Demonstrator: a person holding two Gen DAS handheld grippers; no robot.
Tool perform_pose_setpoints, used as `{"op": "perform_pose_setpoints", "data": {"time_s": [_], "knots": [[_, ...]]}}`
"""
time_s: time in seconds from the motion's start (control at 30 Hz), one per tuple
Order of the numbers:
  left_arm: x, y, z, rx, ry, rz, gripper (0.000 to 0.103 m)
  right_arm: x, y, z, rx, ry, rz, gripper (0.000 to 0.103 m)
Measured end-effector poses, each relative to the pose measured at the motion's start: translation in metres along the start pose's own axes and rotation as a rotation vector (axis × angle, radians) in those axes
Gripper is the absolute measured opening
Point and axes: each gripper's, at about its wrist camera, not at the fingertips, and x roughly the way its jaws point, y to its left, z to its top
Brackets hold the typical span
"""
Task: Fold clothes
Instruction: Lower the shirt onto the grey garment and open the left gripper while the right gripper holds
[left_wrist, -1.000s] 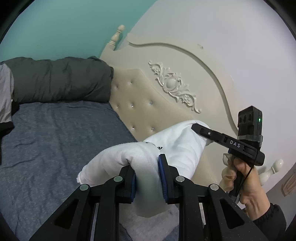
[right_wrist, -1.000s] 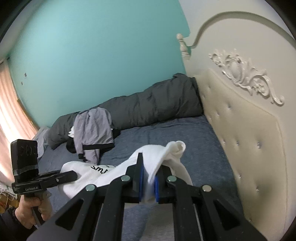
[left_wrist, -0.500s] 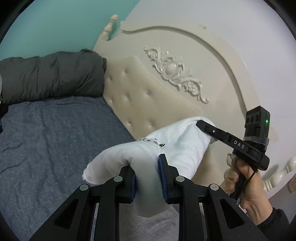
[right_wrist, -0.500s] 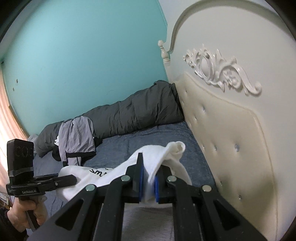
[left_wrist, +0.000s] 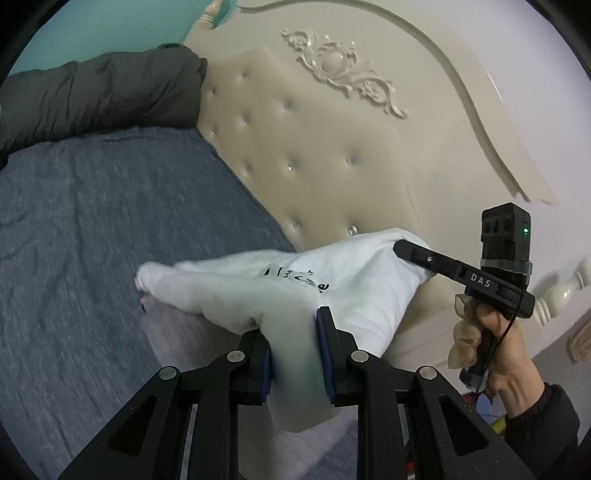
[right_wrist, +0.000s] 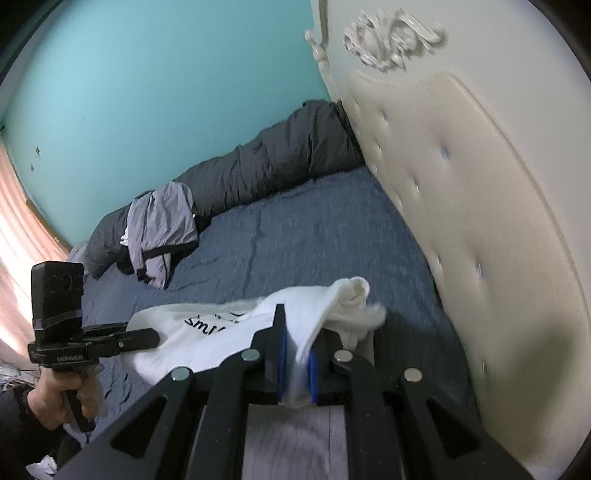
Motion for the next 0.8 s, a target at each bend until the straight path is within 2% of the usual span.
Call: {"op": "perform_pose_setpoints", "data": {"time_s": [0.4,0.8], "knots": [[0.006,0.007,-0.069,-0.08,0.091,-0.006,0.023,-0.004,-0.008,-0.075,0.068,0.127,0.024,0.009],[0.019,0.014,-0.103,-0.122,0.141,-0.001,0.023,0.005,-0.022,-0.115,0.132,0.209,0.028,0.009]]}}
